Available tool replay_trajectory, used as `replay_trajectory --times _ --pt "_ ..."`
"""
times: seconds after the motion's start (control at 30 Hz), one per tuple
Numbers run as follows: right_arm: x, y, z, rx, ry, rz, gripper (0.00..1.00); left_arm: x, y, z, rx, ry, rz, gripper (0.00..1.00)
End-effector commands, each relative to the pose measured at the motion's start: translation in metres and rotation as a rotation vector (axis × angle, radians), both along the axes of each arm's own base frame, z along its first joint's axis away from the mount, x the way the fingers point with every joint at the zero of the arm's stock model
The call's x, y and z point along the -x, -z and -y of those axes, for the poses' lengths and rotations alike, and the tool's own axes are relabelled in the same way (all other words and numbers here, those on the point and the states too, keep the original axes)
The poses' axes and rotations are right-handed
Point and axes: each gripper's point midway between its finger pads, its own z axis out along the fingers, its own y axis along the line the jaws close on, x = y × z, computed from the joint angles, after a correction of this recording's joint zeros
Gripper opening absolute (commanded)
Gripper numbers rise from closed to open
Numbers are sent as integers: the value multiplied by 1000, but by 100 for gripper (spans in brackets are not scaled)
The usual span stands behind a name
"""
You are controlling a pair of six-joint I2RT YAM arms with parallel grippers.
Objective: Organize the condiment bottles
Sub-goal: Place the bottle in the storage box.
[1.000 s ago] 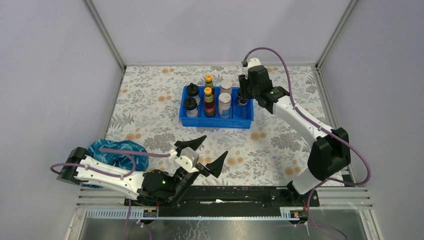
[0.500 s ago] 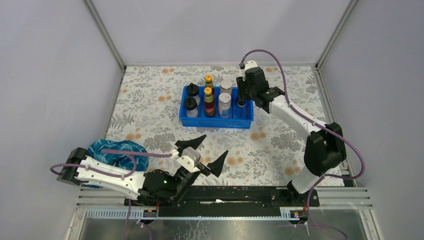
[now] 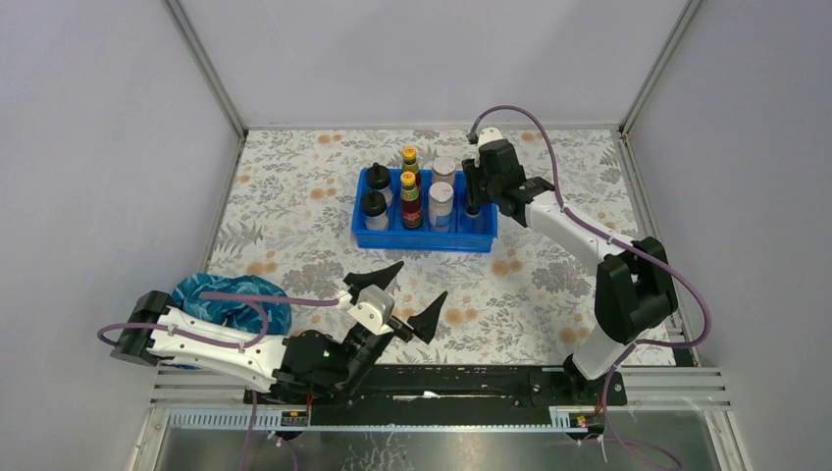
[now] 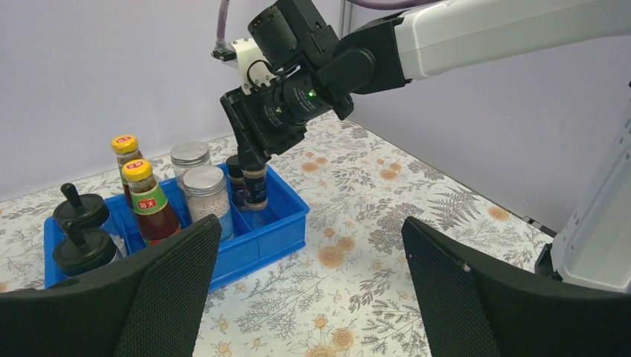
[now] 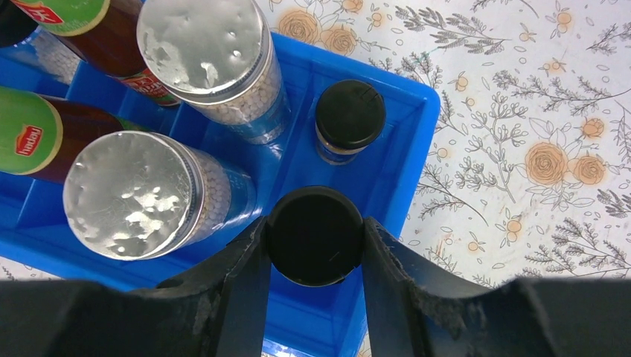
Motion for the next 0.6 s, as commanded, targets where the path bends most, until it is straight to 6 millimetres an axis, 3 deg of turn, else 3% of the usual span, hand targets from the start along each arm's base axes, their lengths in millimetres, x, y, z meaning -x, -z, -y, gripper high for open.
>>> replay_trajectory --times 0.0,0.57 --pt "-4 -1 -9 -18 -23 28 0 -2 -7 1 38 -1 -6 96" --pt "-2 11 -11 -18 -33 11 0 -5 -6 5 27 4 -6 96"
